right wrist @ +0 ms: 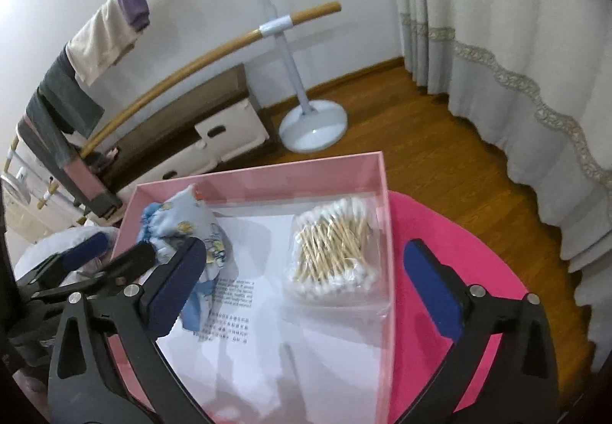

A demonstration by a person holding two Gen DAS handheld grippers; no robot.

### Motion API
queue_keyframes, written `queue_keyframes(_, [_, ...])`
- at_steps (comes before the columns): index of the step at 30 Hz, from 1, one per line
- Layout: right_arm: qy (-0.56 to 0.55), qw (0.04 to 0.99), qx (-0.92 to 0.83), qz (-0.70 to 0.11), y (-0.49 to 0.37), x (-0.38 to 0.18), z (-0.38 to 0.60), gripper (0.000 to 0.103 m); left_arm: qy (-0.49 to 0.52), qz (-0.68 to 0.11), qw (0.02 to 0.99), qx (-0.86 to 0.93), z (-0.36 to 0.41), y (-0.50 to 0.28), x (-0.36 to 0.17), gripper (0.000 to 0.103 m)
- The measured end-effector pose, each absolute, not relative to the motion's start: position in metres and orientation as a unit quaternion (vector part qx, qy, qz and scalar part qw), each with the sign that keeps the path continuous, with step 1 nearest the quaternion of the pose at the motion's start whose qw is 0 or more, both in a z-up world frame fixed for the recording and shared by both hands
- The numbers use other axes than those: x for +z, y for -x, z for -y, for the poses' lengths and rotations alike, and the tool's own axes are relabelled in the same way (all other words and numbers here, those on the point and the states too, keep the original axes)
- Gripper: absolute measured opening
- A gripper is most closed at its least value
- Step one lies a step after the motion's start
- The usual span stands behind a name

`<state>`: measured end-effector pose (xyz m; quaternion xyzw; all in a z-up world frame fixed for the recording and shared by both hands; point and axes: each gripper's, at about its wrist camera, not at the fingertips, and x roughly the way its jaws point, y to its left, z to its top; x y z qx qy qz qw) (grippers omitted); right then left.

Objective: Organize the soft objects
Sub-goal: 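Lower the cloth bundle into the pink box with the left gripper while the right places the swab bag, then open both grippers and withdraw them from the pink box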

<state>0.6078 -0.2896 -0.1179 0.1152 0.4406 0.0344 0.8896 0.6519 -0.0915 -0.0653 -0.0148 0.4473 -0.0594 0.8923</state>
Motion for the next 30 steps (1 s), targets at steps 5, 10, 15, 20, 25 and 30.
queue_keyframes(5, [-0.13, 0.903, 0.033, -0.408, -0.571, -0.09, 0.292, 0.103, 0.012, -0.405, 0.913, -0.057, 0.085, -0.607, -0.032, 0.103])
queue_keyframes(10, [-0.123, 0.917, 0.036, -0.377, -0.526, -0.059, 0.285, 0.103, 0.009, -0.365, 0.929, -0.055, 0.081, -0.564, -0.001, 0.103])
queue_keyframes(15, [-0.115, 0.932, 0.037, -0.343, -0.474, -0.034, 0.274, 0.103, 0.015, -0.336, 0.94, -0.054, 0.069, -0.501, 0.013, 0.103])
queue_keyframes(20, [-0.104, 0.941, 0.037, -0.321, -0.425, -0.019, 0.256, 0.103, 0.026, -0.32, 0.945, -0.052, 0.053, -0.442, 0.004, 0.103])
queue_keyframes(25, [-0.095, 0.948, 0.039, -0.301, -0.381, -0.011, 0.243, 0.103, 0.027, -0.306, 0.951, -0.041, 0.033, -0.367, 0.011, 0.103])
queue_keyframes(30, [-0.09, 0.954, 0.038, -0.282, -0.345, -0.007, 0.236, 0.103, 0.028, -0.292, 0.955, -0.038, 0.026, -0.313, 0.019, 0.103])
